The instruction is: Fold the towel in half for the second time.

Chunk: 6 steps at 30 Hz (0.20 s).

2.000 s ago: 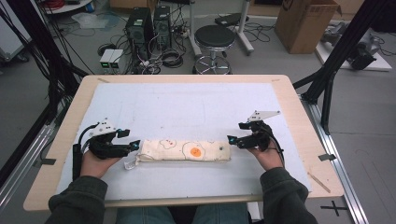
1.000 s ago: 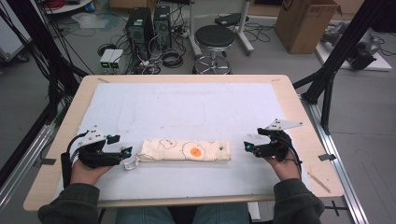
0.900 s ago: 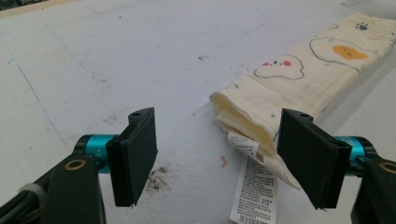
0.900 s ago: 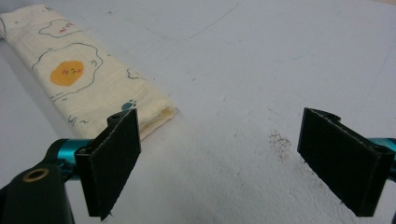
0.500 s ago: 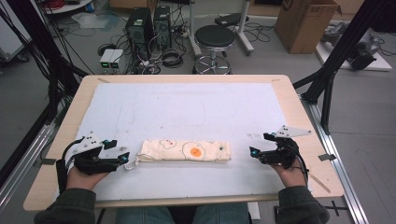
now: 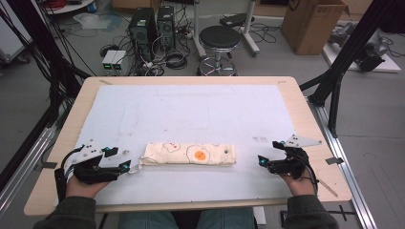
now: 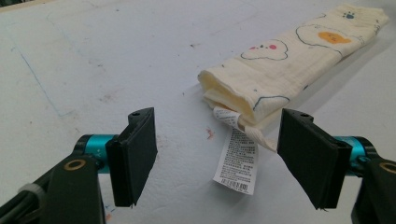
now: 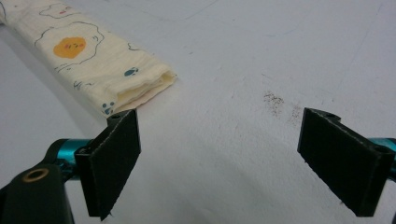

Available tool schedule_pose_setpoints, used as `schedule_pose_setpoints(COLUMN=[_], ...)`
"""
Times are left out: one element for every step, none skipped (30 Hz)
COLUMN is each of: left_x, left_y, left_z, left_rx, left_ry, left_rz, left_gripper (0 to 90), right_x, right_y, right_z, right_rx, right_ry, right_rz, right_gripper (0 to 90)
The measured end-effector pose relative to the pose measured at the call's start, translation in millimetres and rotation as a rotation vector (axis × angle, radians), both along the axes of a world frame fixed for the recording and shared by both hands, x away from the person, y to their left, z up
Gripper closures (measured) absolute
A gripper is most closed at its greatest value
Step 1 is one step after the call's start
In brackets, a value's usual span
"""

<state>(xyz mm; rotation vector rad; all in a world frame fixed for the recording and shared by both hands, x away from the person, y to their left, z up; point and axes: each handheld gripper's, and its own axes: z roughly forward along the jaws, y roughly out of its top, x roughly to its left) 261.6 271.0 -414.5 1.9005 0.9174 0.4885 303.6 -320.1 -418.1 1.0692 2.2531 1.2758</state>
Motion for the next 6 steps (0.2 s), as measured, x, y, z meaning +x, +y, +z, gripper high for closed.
schedule_pose_setpoints(left_x=[-0.1, -0.6, -0.9, -1.5, -1.7, -1.7], left_y=[0.5, 1.3, 1.6, 2.3, 2.8, 3.4], left_z=[-0.7, -1.0, -1.5, -1.8, -2.6, -3.8], left_rx=[0.001, 0.004, 0.0, 0.001, -0.001, -0.003], left_ry=[0.0, -0.003, -0.004, -0.004, -0.006, -0.006], left_rz=[-0.001, 0.002, 0.001, -0.001, -0.003, 0.0], left_gripper=[28.5, 28.5, 28.4, 28.4, 28.4, 28.4], right_x=[-0.2, 0.0, 0.0, 0.1, 0.1, 0.5], right_y=[0.1, 0.3, 1.1, 1.9, 3.3, 4.6], right_z=[-0.4, -1.0, -1.7, -2.4, -3.0, -3.8], right_rx=[0.004, 0.004, 0.0, -0.01, -0.015, -0.012], right_ry=[0.005, 0.002, 0.002, -0.003, -0.005, -0.007], right_rz=[-0.001, -0.001, -0.002, 0.0, 0.003, 0.005], right_gripper=[12.7, 12.7, 12.7, 12.7, 12.7, 12.7])
